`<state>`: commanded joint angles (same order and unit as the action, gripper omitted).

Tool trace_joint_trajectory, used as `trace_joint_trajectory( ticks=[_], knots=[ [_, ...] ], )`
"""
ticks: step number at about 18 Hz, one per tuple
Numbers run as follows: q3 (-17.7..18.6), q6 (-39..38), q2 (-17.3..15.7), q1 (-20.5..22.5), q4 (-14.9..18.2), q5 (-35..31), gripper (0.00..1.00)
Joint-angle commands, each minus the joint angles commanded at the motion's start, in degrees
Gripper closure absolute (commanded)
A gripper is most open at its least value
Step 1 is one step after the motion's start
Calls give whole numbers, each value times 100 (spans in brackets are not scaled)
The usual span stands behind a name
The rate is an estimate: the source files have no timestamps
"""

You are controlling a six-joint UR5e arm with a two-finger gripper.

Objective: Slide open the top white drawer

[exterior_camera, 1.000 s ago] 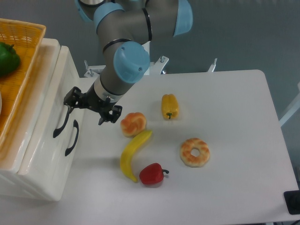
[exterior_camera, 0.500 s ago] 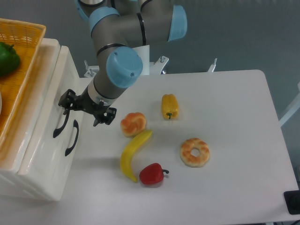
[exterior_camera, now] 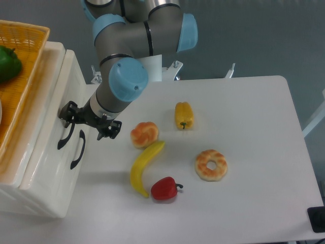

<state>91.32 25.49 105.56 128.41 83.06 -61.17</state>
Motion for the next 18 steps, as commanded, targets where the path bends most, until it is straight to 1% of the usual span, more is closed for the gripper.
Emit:
trace_joint_trajectory(
  ticks=[9,13,14,16,18],
  knots=[
    [-9,35,62,-27,-44,-53,0],
    [-17,70,70,-27,-53,-228,0],
    [-26,70,70,-27,-70,-229,0],
    [-44,70,62,-18,-210,-246,0],
    [-140,131,97,-27,-281,-535,0]
  ],
)
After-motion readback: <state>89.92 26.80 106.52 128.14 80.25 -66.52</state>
